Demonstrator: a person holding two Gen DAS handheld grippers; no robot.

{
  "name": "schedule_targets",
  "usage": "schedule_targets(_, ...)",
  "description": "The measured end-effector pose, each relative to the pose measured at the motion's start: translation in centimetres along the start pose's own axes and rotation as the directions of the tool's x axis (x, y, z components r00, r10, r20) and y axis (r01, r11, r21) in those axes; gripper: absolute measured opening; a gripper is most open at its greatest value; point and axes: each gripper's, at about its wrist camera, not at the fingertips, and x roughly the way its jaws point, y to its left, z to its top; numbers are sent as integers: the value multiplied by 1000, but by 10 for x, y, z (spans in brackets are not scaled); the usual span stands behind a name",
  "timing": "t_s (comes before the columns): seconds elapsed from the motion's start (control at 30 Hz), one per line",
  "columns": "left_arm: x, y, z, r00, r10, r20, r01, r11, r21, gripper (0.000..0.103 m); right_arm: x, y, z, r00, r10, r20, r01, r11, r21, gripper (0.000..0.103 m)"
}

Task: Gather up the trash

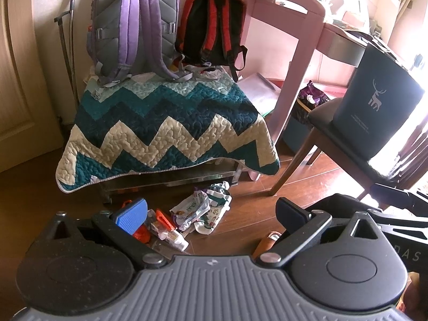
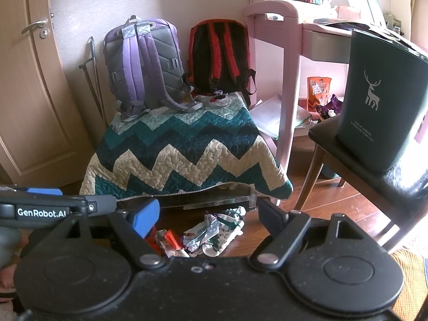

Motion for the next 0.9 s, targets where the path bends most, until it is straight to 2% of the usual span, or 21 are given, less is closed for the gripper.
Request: schedule_targets(0.9, -1, 1, 3, 1000, 1, 9, -1, 1000, 3, 103, 1, 0, 2, 1000, 1, -1, -1, 1000, -4, 81)
